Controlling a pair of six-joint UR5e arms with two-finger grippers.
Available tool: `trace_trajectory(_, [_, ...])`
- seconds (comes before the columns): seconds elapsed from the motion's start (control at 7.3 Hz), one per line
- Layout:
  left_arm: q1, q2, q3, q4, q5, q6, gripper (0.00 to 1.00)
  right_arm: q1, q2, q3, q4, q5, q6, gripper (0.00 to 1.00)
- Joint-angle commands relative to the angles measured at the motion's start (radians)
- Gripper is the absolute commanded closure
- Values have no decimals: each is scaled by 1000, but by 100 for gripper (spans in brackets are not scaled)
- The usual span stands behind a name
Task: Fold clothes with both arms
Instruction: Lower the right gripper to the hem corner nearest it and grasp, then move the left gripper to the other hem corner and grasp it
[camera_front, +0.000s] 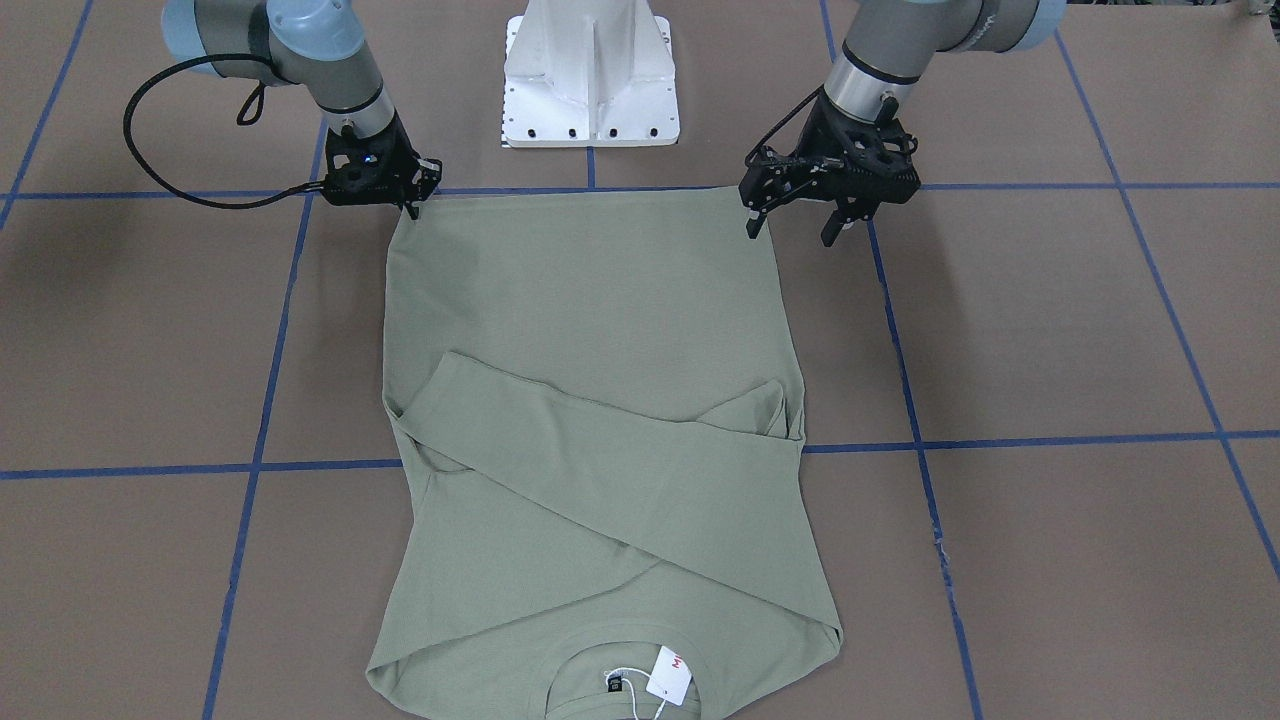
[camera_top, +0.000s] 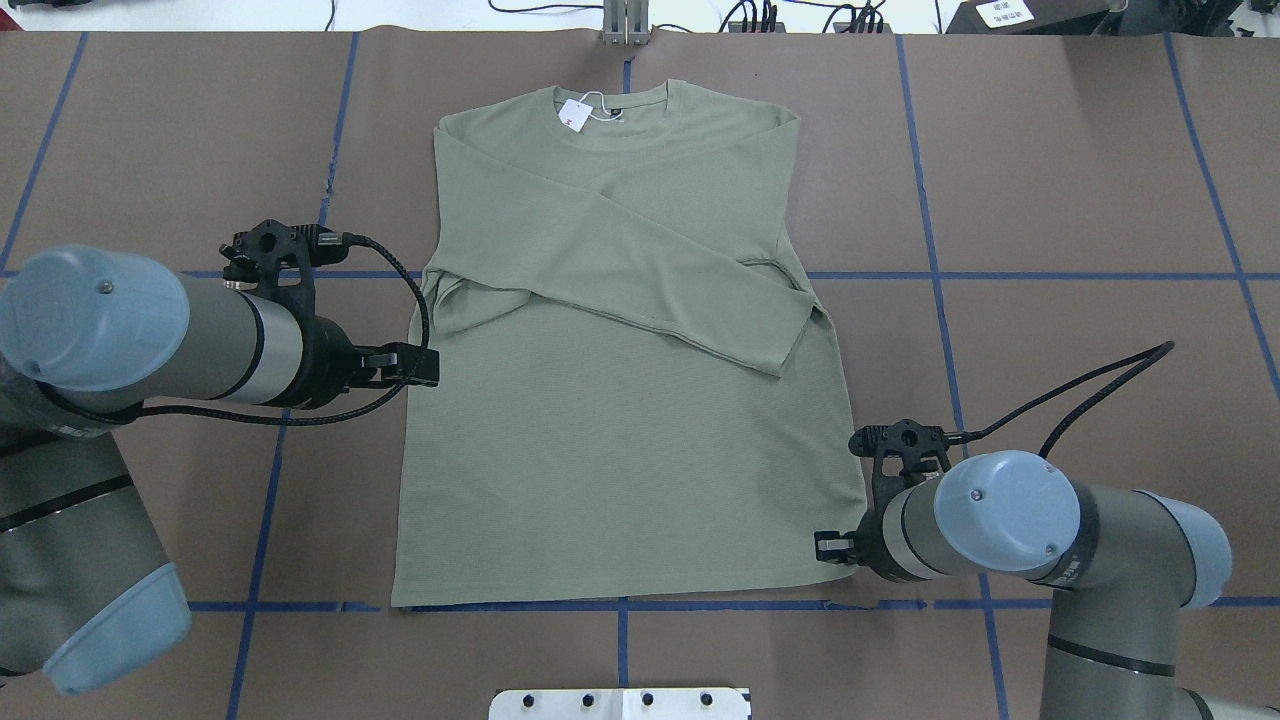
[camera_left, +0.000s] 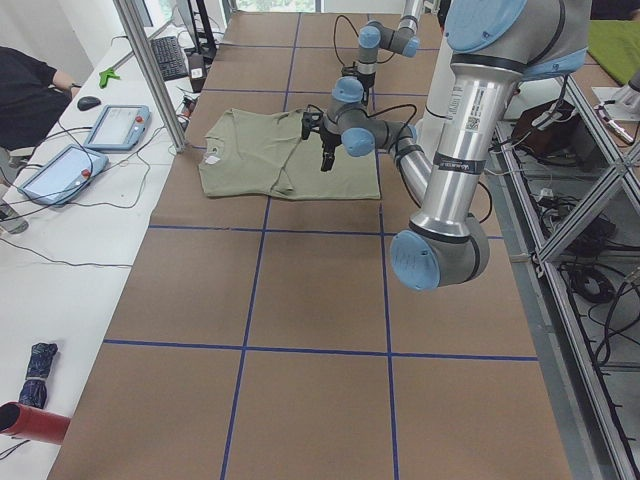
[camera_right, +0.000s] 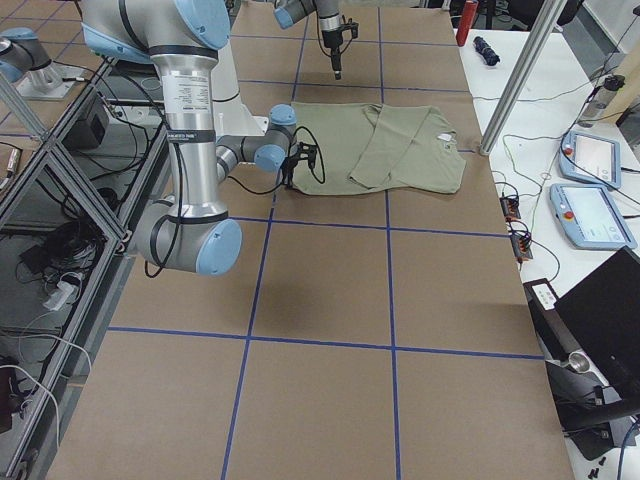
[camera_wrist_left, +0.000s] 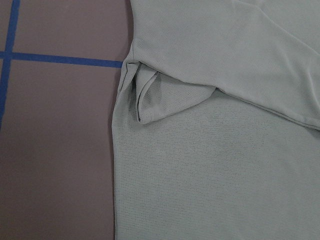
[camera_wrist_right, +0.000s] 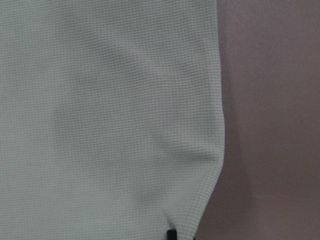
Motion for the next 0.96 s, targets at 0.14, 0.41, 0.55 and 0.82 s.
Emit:
trace_trajectory(0.14, [118, 65, 11, -23, 14, -221, 0, 25, 5, 31, 2, 3, 0, 100])
trace_trajectory(0.41, [281, 63, 0, -19, 50, -409, 1, 34, 8, 38, 3, 0, 0, 100])
trace_trajectory(0.55, [333, 60, 9, -16, 86, -444, 3, 40, 10, 38, 6, 0, 0, 100])
trace_trajectory(0.82, [349, 66, 58, -14, 126, -441, 7, 45, 13, 38, 8, 0, 0, 100])
